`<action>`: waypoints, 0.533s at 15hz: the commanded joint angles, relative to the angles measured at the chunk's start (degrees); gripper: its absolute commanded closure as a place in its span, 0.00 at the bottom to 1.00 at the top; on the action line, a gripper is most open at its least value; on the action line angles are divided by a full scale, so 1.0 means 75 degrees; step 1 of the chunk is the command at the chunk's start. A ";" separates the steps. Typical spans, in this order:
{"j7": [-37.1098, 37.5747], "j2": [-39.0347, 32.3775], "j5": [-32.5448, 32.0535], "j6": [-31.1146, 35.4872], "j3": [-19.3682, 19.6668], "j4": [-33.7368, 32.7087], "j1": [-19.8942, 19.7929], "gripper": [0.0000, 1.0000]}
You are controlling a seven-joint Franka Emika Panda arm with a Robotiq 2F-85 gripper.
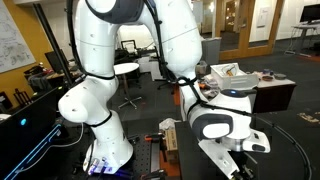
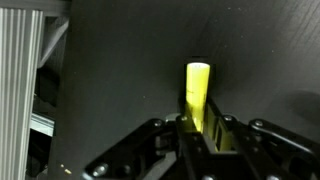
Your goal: Put the yellow marker inside the white and green mug
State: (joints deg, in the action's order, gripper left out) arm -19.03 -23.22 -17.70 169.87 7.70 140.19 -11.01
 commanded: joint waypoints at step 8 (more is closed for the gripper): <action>0.0436 0.1139 -0.0326 -0.0036 0.0915 0.0525 0.0464 0.95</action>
State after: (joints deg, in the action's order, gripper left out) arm -18.57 -20.07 -18.01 169.97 11.27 141.13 -9.84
